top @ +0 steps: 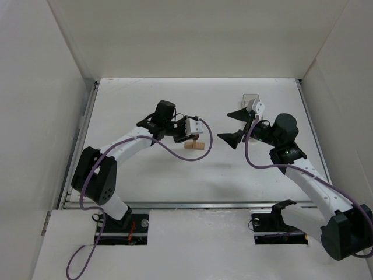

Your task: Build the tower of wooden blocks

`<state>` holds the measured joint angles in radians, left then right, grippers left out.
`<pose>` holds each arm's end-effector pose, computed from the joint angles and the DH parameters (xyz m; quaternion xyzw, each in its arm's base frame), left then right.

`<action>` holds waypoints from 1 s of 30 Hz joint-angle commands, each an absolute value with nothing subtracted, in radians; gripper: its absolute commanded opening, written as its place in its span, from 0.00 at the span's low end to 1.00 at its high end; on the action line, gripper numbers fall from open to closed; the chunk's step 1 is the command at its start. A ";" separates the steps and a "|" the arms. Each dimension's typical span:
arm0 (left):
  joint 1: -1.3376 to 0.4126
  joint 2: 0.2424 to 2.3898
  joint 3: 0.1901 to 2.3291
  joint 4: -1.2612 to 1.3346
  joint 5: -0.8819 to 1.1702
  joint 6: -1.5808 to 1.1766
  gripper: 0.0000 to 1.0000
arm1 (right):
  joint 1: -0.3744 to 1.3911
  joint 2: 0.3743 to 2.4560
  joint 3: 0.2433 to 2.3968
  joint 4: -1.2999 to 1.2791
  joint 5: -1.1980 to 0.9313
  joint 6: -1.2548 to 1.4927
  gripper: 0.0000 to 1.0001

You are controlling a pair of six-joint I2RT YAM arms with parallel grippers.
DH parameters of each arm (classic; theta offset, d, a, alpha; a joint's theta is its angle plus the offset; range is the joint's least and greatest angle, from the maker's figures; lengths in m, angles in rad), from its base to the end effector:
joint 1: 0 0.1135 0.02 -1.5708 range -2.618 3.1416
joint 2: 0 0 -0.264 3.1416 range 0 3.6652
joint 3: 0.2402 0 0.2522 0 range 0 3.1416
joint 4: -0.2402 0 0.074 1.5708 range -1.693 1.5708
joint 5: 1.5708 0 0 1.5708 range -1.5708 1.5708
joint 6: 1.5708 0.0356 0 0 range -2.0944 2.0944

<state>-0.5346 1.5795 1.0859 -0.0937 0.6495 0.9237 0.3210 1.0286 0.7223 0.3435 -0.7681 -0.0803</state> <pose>0.2916 -0.1977 0.2575 0.6689 0.5226 -0.1895 0.4934 0.2152 0.0976 0.3267 -0.3926 0.5766 0.3382 0.6316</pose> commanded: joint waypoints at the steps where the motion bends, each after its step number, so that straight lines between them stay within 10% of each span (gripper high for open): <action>1: -0.531 1.575 1.068 -0.081 0.673 0.939 0.00 | 0.314 1.015 0.719 0.356 -0.792 -0.091 1.00; 30: -0.522 1.594 1.077 -0.063 0.664 0.930 0.00 | 0.305 1.025 0.719 0.356 -0.801 -0.100 1.00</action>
